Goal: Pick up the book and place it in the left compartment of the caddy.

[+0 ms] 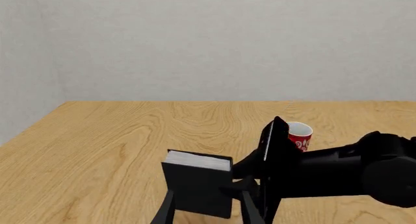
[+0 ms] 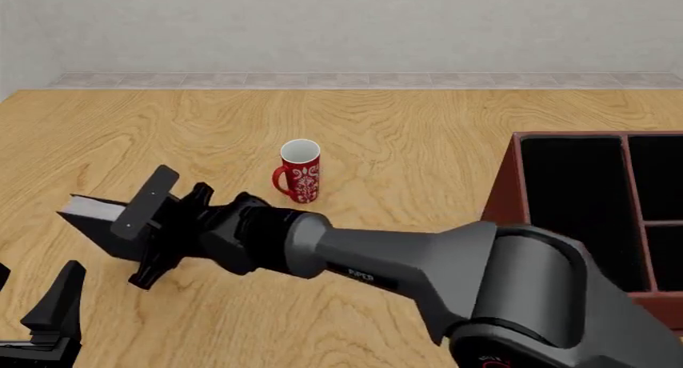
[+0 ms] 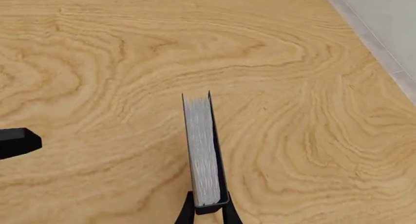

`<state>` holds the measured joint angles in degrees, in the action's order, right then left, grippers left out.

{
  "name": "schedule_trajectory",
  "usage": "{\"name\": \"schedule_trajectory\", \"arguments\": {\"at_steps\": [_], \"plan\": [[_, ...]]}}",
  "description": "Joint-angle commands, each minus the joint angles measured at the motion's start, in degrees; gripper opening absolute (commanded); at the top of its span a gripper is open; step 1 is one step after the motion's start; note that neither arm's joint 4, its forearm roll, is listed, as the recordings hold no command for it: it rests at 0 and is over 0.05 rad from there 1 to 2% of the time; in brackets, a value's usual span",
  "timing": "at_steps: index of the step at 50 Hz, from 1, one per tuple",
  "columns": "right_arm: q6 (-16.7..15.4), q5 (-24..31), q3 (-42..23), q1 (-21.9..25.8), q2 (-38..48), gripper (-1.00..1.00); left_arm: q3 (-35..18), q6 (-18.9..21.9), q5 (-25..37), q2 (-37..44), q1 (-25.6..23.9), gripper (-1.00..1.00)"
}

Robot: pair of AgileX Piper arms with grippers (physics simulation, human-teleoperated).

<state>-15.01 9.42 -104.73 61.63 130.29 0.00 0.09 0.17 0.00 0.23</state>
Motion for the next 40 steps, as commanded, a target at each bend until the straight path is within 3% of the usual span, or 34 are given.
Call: {"name": "schedule_trajectory", "arguments": {"at_steps": [1,17,28,40], "plan": [[0.44,-0.12,6.19,0.34,-9.11,-1.0,-0.02,0.07,-0.2,0.07,-0.22,1.0],[-0.59,0.94,14.57,-0.3,-20.96,-1.0,-0.02,0.06,-0.21,0.07,-0.21,1.0],[0.94,1.32,20.68,-1.32,-30.16,-1.0,-0.02,0.05,-0.22,0.07,-0.22,1.0],[0.53,2.94,25.2,-2.69,-38.11,-1.0,-0.02,0.06,-0.2,0.07,-0.21,1.0]]}}
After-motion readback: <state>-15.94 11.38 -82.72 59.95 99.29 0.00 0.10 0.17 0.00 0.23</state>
